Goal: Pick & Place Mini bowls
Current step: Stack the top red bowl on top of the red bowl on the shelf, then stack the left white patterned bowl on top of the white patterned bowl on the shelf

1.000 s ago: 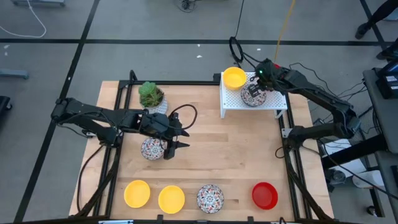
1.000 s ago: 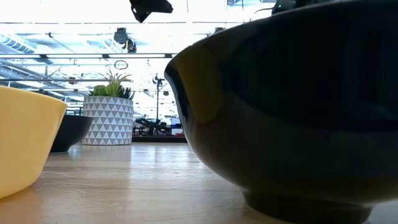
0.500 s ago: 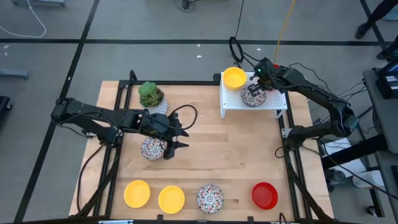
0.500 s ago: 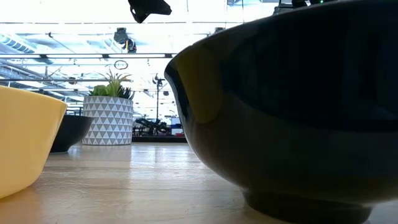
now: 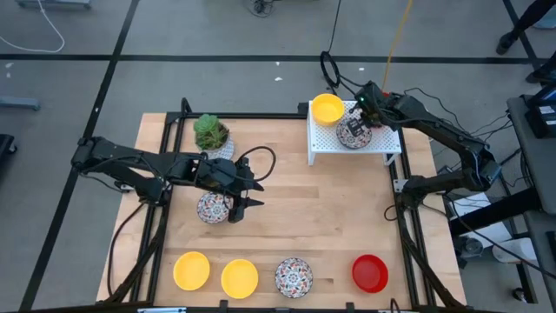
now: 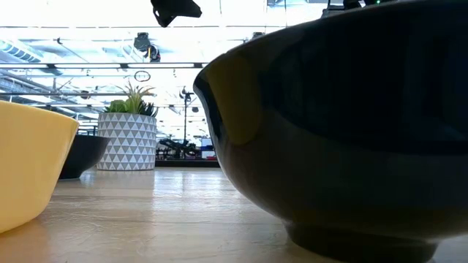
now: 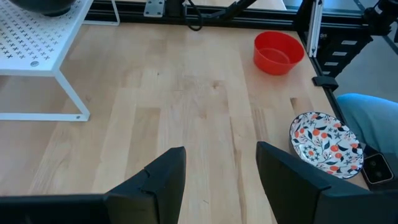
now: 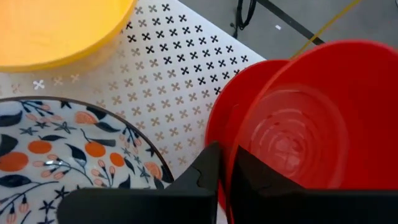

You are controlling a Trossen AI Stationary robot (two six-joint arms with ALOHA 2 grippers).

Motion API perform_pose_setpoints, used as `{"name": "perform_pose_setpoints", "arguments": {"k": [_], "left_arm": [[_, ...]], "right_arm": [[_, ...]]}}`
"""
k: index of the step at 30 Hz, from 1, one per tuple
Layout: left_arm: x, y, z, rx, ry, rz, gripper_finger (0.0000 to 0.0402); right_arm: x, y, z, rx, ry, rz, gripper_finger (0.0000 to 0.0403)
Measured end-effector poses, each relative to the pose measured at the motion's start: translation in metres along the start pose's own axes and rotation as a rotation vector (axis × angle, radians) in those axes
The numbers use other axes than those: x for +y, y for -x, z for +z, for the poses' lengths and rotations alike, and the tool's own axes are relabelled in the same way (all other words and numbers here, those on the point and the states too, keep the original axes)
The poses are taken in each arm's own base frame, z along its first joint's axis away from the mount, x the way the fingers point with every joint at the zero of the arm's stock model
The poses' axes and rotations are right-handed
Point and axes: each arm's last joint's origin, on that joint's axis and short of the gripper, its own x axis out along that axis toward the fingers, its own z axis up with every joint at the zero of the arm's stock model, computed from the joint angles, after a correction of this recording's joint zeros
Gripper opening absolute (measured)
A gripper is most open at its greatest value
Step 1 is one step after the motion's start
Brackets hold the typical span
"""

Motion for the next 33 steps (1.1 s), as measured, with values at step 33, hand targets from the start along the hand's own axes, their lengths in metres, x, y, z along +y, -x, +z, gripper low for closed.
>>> {"name": "perform_pose_setpoints", "arguments": {"k": [33], "left_arm": [[0.001, 0.000, -0.006, 0.066, 0.075, 0.004, 0.0200]], "right_arm": [[-0.001, 0.048, -0.004, -0.268, 0.133, 0.149, 0.0107]]}}
